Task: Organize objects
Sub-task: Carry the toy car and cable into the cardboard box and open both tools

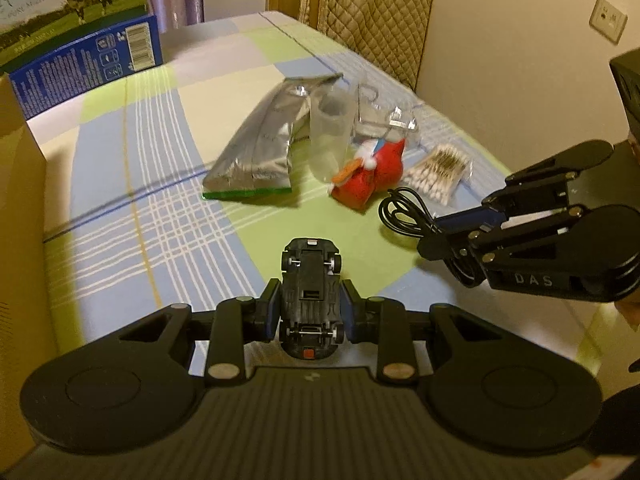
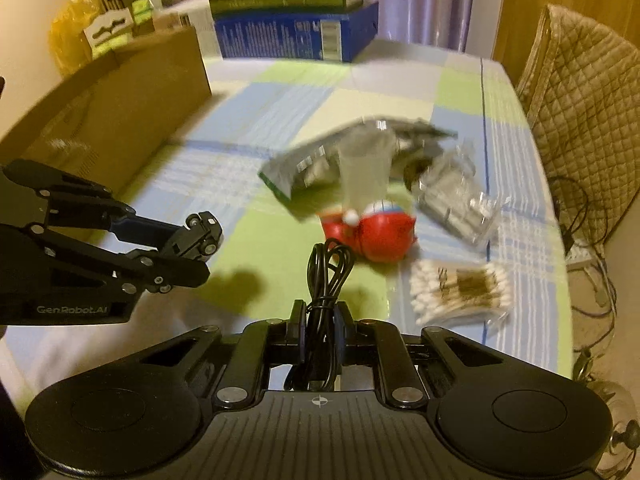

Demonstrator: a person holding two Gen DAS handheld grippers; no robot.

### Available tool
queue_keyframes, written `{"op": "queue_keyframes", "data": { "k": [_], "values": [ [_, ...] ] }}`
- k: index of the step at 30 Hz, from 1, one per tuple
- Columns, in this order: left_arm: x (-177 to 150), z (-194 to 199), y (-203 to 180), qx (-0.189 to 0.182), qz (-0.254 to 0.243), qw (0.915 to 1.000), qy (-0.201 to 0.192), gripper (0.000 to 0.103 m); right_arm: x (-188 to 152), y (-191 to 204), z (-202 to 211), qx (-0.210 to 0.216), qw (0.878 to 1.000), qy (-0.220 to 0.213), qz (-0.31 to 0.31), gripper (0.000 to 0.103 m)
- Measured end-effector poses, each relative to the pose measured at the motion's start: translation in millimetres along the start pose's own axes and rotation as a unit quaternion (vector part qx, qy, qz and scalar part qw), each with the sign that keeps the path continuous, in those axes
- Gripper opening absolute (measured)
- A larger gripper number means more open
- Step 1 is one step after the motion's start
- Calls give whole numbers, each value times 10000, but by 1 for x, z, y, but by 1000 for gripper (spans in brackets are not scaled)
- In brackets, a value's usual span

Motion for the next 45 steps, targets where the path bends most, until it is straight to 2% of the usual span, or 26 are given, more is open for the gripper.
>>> {"op": "queue_keyframes", "data": {
  "k": [5,11,18,23,28,35,36,37,38,39,40,45],
  "values": [
    [8,41,5,68,100,9996,-265,26,19,21,45,95,9994,-334,-29,10],
    [13,112,29,328,206,9969,-685,26,49,75,94,376,9961,-788,151,10],
    [-12,188,95,1008,395,9902,-881,26,86,166,113,937,9889,-1037,506,10],
    [-45,219,155,1450,737,9834,-799,26,106,222,102,1264,9845,-1013,669,10],
    [-76,229,205,1623,1065,9786,-678,26,123,262,79,1428,9830,-861,774,10],
    [-91,217,244,1532,1351,9770,-618,26,141,278,49,1387,9843,-819,715,11],
    [-92,214,248,1515,1373,9770,-607,26,145,277,44,1414,9840,-841,683,12],
    [-93,210,252,1515,1400,9766,-608,27,148,277,40,1428,9839,-856,647,19],
    [-94,209,254,1530,1413,9760,-632,31,151,274,37,1409,9843,-881,589,25],
    [-96,207,258,1557,1446,9750,-655,42,152,271,37,1405,9844,-920,531,37],
    [-97,205,260,1558,1472,9745,-661,43,153,269,37,1411,9841,-953,496,41],
    [-104,204,266,1489,1643,9725,-712,43,148,257,48,1282,9853,-1048,428,41]
  ]
}}
Point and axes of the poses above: each gripper's, at about its wrist camera, not at the fingertips, and z roughly against the way its jaws point, y to its left, x to its top, the point moved 10 cm from there along -z, roughly the way its jaws point, and after that the axes turned 14 degrees about y, right-handed, at the moved point
